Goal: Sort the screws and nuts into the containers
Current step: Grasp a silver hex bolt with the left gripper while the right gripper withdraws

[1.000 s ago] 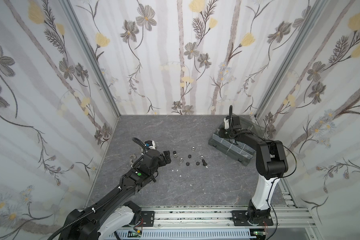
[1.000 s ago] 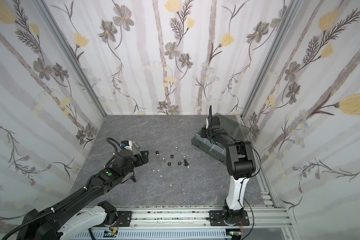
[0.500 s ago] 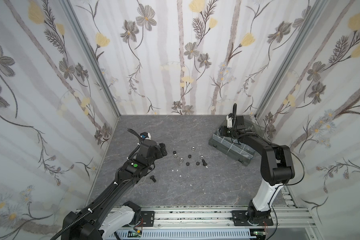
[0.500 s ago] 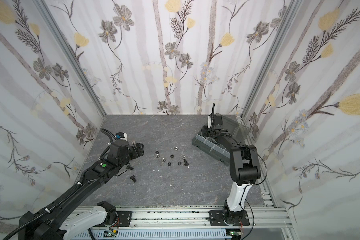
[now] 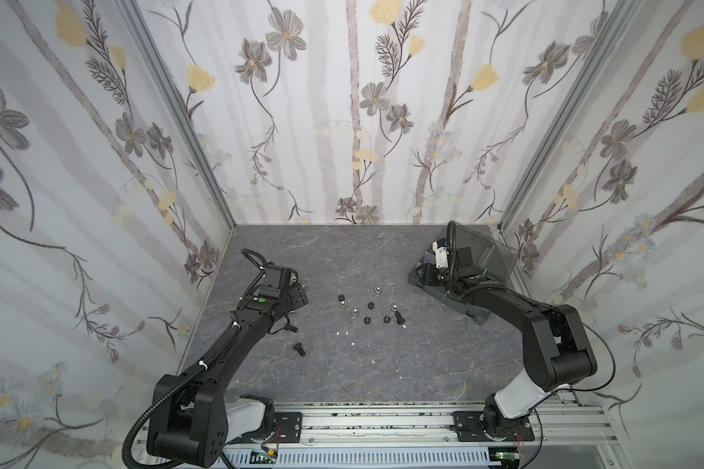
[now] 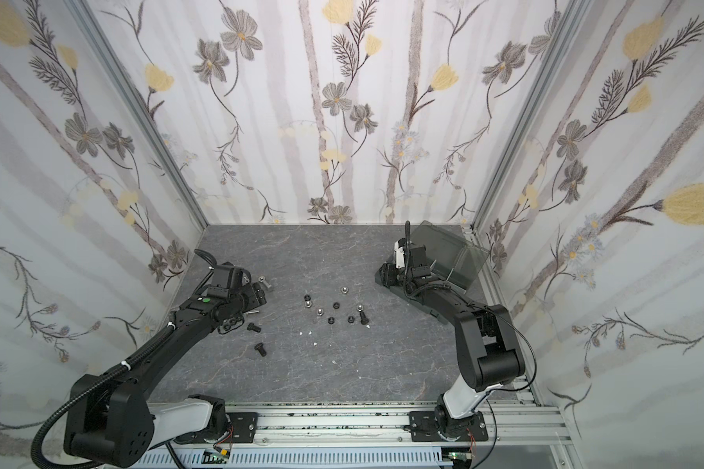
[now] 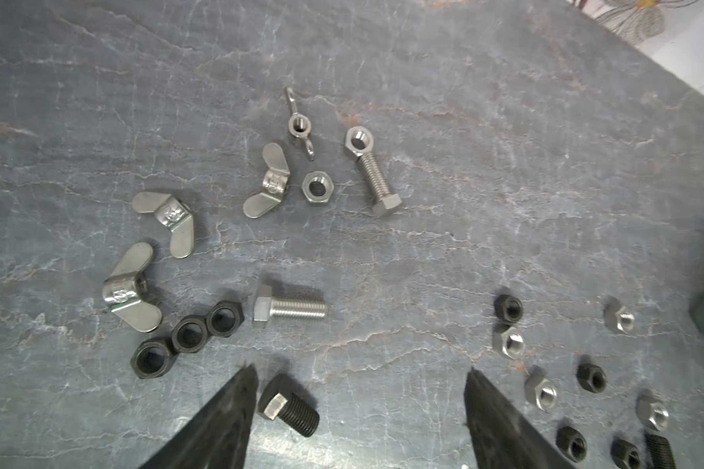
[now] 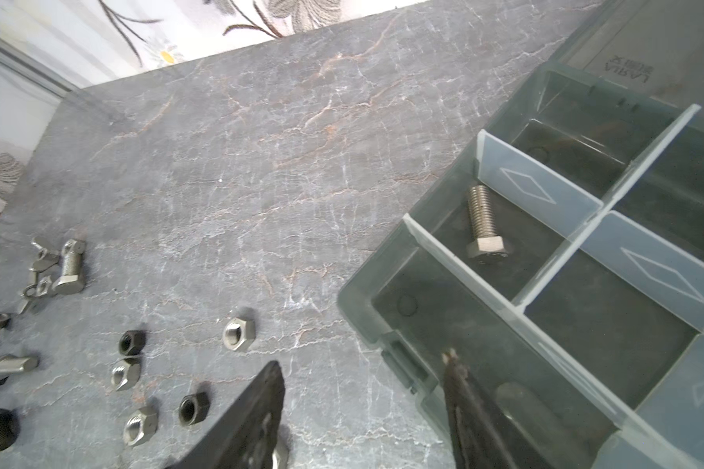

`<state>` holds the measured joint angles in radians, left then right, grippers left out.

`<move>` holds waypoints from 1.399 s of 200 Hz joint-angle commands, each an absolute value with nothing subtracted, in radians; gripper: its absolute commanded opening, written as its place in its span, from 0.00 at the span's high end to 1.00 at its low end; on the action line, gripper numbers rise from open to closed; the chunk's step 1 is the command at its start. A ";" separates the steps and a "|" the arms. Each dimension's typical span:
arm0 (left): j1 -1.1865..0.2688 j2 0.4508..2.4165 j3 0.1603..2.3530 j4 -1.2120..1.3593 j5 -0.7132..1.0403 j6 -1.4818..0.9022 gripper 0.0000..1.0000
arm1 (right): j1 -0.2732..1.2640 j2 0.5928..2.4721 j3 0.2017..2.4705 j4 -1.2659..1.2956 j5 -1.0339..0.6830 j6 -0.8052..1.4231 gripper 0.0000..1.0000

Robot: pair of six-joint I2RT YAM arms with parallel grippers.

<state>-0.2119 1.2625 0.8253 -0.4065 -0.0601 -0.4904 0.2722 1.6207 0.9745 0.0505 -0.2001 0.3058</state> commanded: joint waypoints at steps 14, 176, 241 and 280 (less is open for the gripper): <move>-0.200 1.351 0.863 -0.455 -0.121 -0.434 0.23 | 0.326 1.525 0.930 0.166 -0.200 0.331 0.35; -0.166 1.646 0.906 -0.411 -0.126 -0.408 0.34 | 0.360 1.407 0.859 0.265 -0.239 0.373 0.27; -0.166 1.649 0.905 -0.411 -0.123 -0.406 0.47 | 0.361 1.404 0.859 0.266 -0.245 0.373 0.26; -0.166 1.648 0.908 -0.411 -0.112 -0.408 0.59 | 0.362 1.391 0.856 0.262 -0.244 0.374 0.26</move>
<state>-0.1673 1.6447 0.8997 -0.4168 -0.1219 -0.4103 0.3599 1.4021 0.8616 0.2214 -0.2371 0.3660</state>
